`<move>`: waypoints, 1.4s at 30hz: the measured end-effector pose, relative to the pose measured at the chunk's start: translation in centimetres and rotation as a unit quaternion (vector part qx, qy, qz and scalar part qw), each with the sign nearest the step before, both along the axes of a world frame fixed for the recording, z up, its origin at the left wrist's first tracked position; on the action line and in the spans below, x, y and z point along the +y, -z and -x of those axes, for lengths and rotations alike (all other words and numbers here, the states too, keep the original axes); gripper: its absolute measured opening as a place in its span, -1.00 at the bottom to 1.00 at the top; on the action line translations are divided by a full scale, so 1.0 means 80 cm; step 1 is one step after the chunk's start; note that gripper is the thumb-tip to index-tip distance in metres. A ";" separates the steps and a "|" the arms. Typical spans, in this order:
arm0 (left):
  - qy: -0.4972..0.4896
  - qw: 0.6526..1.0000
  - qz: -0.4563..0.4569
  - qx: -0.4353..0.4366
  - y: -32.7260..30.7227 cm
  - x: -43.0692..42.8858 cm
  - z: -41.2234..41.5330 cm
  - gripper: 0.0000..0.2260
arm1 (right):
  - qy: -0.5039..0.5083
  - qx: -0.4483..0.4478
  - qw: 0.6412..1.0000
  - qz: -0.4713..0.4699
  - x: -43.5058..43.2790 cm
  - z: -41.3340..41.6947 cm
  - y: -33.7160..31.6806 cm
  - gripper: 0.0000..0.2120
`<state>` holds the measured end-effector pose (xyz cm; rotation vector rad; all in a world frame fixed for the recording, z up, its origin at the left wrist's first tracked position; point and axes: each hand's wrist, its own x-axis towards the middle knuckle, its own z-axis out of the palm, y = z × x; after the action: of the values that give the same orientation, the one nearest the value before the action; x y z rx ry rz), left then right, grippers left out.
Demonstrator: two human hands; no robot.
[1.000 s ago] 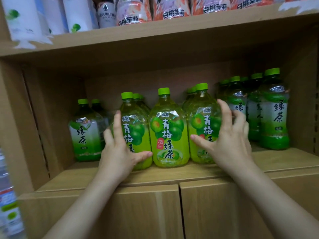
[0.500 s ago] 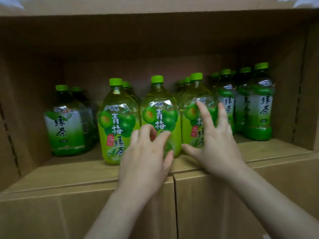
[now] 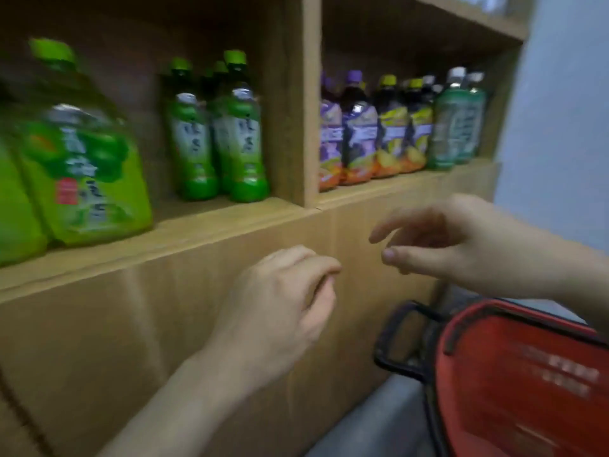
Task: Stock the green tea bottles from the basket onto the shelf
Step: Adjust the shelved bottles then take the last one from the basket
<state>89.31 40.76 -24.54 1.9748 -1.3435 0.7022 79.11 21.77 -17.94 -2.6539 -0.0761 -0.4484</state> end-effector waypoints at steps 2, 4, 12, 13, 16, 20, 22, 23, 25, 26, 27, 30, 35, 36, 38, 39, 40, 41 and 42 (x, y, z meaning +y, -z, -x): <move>0.057 0.998 -0.023 0.026 0.017 -0.059 0.018 -0.82 | 0.052 0.020 0.998 -0.029 -0.067 0.045 0.025 -0.84; 0.097 0.993 -0.046 0.039 0.036 -0.117 0.036 -0.84 | 0.107 0.027 0.992 -0.062 -0.125 0.093 0.053 -0.88; 0.213 0.960 -0.177 0.042 0.105 -0.312 0.121 -0.70 | 0.336 0.077 0.933 -0.103 -0.267 0.256 0.202 -0.96; 0.222 0.955 -0.195 0.041 0.114 -0.329 0.130 -0.70 | 0.363 0.077 0.923 -0.101 -0.275 0.270 0.224 -0.94; 0.239 0.938 -0.247 0.041 0.148 -0.362 0.151 -0.73 | 0.397 0.159 0.901 -0.072 -0.289 0.299 0.275 -0.83; 0.263 0.888 -0.377 0.029 0.187 -0.396 0.180 -0.78 | 0.384 0.264 0.884 -0.046 -0.300 0.309 0.286 -0.75; 0.296 0.830 -0.472 0.028 0.211 -0.421 0.210 -0.77 | 0.401 0.244 0.882 -0.037 -0.305 0.307 0.282 -0.72; 0.314 0.799 -0.511 0.039 0.230 -0.433 0.231 -0.72 | 0.412 0.227 0.882 -0.040 -0.305 0.306 0.281 -0.72; 0.333 0.751 -0.567 0.054 0.283 -0.452 0.277 -0.52 | 0.429 0.204 0.879 -0.035 -0.301 0.308 0.284 -0.70; 0.333 0.731 -0.592 0.062 0.315 -0.454 0.298 -0.40 | 0.437 0.198 0.877 -0.033 -0.298 0.311 0.289 -0.70; 0.326 0.712 -0.618 0.070 0.348 -0.451 0.314 -0.28 | 0.444 0.195 0.874 -0.039 -0.294 0.316 0.296 -0.70; 0.280 0.688 -0.665 0.081 0.434 -0.422 0.321 -0.15 | 0.444 0.218 0.867 -0.067 -0.275 0.328 0.322 -0.66; 0.252 0.712 -0.642 0.131 0.470 -0.386 0.311 -0.54 | 0.431 0.290 0.849 -0.101 -0.266 0.337 0.344 -0.51; 0.246 0.719 -0.640 0.113 0.461 -0.390 0.309 -0.59 | 0.420 0.311 0.846 -0.107 -0.266 0.335 0.347 -0.45; 0.238 0.730 -0.634 0.091 0.434 -0.406 0.301 -0.63 | 0.383 0.365 0.839 -0.123 -0.266 0.333 0.356 -0.30; 0.238 0.735 -0.629 0.083 0.416 -0.415 0.296 -0.61 | 0.359 0.401 0.832 -0.132 -0.266 0.333 0.361 -0.21; 0.241 0.744 -0.620 0.072 0.397 -0.422 0.289 -0.58 | 0.337 0.436 0.822 -0.145 -0.267 0.333 0.366 -0.13; 0.249 0.753 -0.606 0.057 0.376 -0.426 0.282 -0.56 | 0.320 0.466 0.809 -0.161 -0.268 0.334 0.371 -0.04; 0.259 0.762 -0.592 0.048 0.354 -0.427 0.272 -0.56 | 0.307 0.488 0.797 -0.177 -0.268 0.333 0.375 0.04</move>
<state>67.53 6.58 -52.85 2.1690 -2.4545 -0.7361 52.47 0.33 -47.92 -2.1499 1.0845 0.7031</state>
